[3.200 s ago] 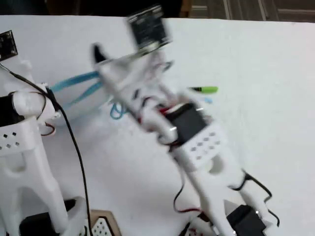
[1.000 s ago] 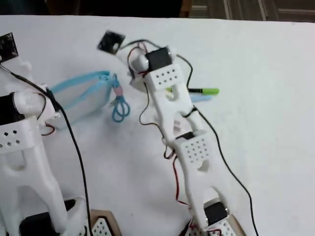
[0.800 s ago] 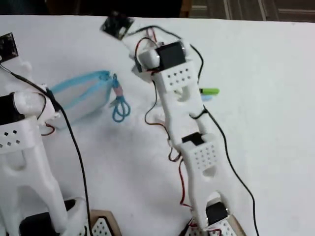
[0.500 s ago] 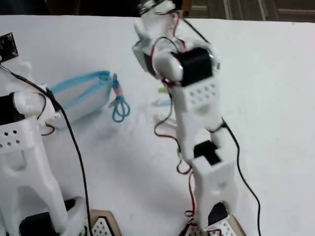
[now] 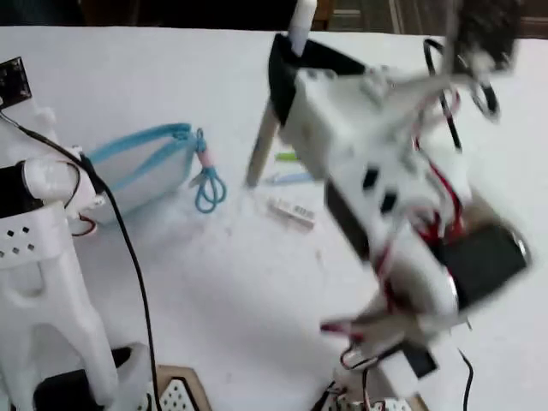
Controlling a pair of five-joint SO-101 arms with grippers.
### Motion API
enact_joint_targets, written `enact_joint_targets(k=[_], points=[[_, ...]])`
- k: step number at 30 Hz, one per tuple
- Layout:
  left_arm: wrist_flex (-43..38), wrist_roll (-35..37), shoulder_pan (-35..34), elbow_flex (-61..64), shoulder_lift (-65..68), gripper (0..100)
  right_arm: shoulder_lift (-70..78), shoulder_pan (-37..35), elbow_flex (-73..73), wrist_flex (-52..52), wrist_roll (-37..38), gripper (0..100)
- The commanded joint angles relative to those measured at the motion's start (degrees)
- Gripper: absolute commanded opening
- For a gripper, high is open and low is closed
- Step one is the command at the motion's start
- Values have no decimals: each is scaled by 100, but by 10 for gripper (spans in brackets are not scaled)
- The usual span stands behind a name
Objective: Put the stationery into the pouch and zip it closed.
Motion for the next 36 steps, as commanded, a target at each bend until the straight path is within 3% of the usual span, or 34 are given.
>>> enact_joint_targets(k=[1,5,9,15,18,21,27,32,36], points=[[-53,26,-48,-70,-66,21,-251,-664,-18,-66,-149,18],[-62,26,-48,-62,-57,21,-13,-1279,-44,-462,-114,18],[-53,26,-48,-70,-66,21,453,-1314,-70,-716,79,18],[-44,26,-48,-70,-66,21,75,-1560,0,189,932,17],[-44,26,-48,-70,-66,21,-760,-1727,466,127,1301,17],[-44,26,-48,-70,-66,21,-1771,-2264,1697,127,1301,17],[-44,26,-48,-62,-66,21,-3662,-2738,6215,-40,1530,19],[-62,26,-48,-53,-66,21,-4400,-2703,8325,-2035,1785,18],[-62,18,-48,-44,-66,21,-4479,-2193,9064,-4857,1741,18]])
